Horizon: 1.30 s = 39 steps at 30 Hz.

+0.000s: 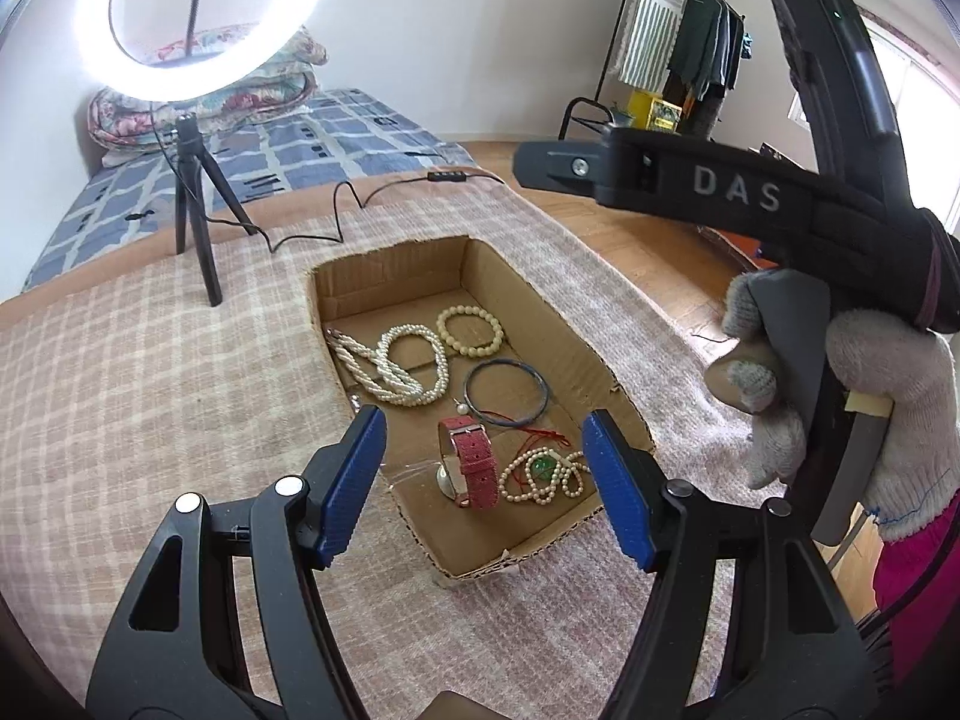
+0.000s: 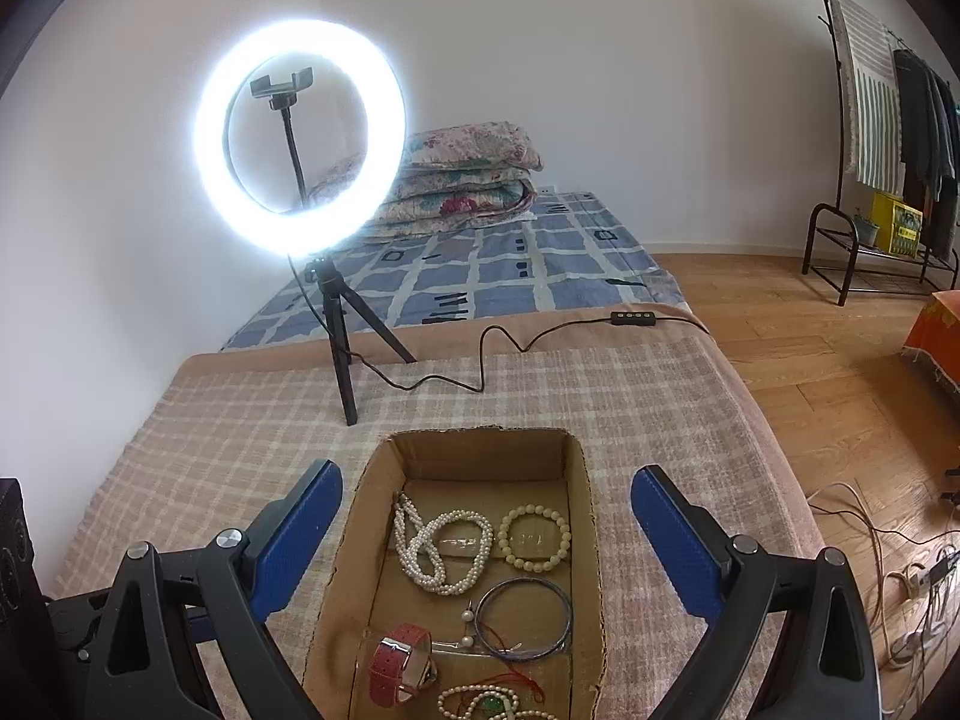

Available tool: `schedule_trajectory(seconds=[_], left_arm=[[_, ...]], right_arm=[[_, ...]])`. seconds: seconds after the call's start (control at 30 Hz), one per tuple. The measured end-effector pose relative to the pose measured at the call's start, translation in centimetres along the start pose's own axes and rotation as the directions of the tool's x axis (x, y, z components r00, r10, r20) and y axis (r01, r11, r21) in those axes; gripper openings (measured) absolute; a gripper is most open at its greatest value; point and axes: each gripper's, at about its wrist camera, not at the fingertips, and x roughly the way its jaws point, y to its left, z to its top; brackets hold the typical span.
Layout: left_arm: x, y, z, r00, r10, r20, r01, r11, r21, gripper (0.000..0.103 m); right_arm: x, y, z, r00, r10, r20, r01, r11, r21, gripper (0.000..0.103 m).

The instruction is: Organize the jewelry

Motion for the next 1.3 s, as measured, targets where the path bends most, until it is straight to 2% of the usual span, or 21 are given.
schedule_trajectory(seconds=[0.53, 0.6, 0.67, 0.7, 1.3], left_arm=[[-4.9, 2.1, -1.0, 0.996, 0.074, 0.057, -0.074, 0.997, -0.016, 0.071], [-5.5, 2.3, -1.0, 0.994, 0.089, 0.066, -0.088, 0.996, -0.020, 0.074], [-6.1, 2.7, -1.2, 0.992, 0.099, 0.084, -0.096, 0.995, -0.032, 0.083], [-6.6, 2.9, -1.2, 0.990, 0.101, 0.096, -0.098, 0.994, -0.041, 0.084], [-10.1, 2.4, -2.2, 0.974, 0.170, 0.147, -0.169, 0.985, -0.020, 0.085]], right_arm=[[-7.6, 1.9, -0.8, 0.996, -0.010, 0.090, 0.011, 1.000, -0.009, 0.103], [-8.4, 2.1, -1.4, 0.996, -0.007, 0.089, 0.007, 1.000, -0.004, 0.103], [-8.9, 2.3, -2.1, 0.996, -0.013, 0.087, 0.014, 1.000, -0.004, 0.103], [-9.1, 2.5, -2.4, 0.996, -0.016, 0.086, 0.017, 1.000, -0.005, 0.103], [-12.3, 4.0, -6.6, 0.988, -0.130, 0.085, 0.131, 0.991, -0.015, 0.103]])
